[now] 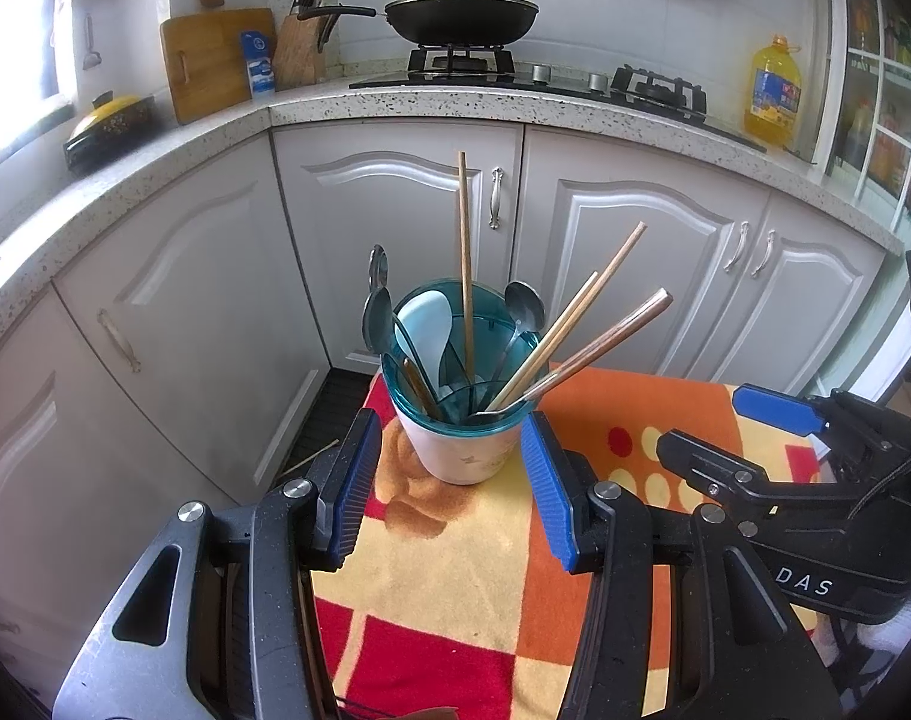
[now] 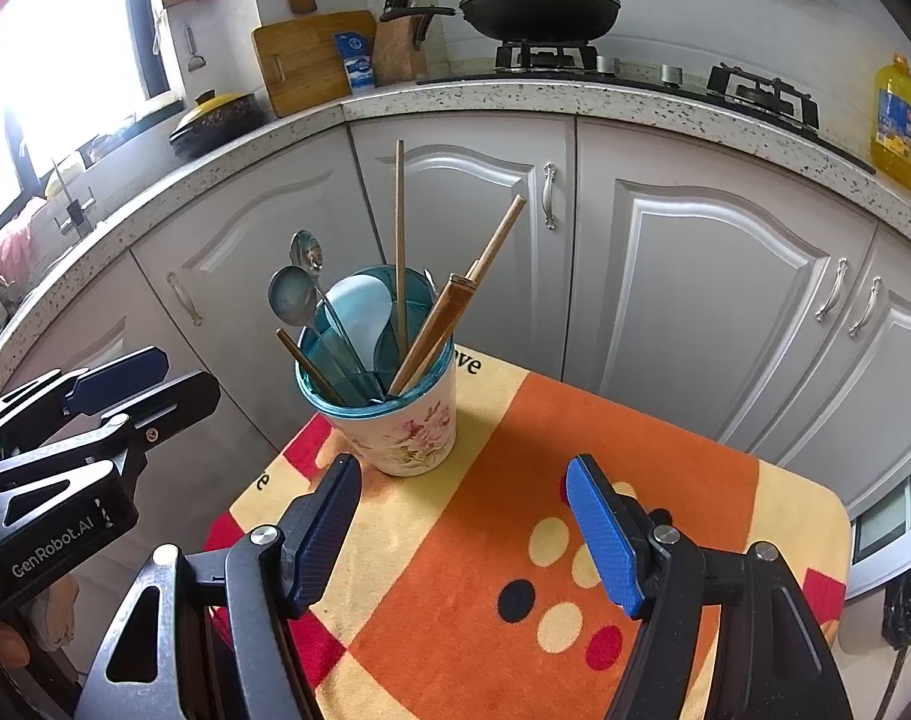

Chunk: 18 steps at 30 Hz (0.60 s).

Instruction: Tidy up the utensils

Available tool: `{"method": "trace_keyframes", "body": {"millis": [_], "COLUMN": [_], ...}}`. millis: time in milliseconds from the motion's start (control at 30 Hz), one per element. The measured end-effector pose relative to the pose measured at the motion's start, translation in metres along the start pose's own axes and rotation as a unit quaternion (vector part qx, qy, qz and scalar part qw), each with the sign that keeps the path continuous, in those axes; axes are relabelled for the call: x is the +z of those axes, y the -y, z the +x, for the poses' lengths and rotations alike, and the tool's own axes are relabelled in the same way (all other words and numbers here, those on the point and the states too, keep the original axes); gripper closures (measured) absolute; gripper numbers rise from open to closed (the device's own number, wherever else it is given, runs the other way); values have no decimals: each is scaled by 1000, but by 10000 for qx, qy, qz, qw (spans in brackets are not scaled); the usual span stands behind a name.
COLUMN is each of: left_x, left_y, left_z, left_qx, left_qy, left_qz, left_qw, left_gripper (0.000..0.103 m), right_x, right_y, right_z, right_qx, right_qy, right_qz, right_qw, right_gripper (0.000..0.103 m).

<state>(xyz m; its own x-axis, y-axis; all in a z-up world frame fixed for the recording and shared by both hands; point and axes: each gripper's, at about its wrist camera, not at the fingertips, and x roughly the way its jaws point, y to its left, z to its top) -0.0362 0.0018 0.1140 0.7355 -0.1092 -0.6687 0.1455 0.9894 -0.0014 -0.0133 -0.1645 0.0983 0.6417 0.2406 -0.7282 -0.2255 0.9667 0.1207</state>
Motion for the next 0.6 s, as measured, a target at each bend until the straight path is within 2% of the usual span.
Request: {"method": "trace_keyframes", "body": {"millis": [600], "left_x": [-1], "left_y": [-5], "left_z": [1], "left_qx": [12], "left_qy": [-17], "left_qz": [-5], "left_qw": [10000], "left_gripper": [55], "right_x": [0], "right_y": [-3], "right_z": [6], "right_qx": [8], "right_qy": [-109], "right_qz": [-76], "right_qw": [9999], "right_gripper": [34]}}
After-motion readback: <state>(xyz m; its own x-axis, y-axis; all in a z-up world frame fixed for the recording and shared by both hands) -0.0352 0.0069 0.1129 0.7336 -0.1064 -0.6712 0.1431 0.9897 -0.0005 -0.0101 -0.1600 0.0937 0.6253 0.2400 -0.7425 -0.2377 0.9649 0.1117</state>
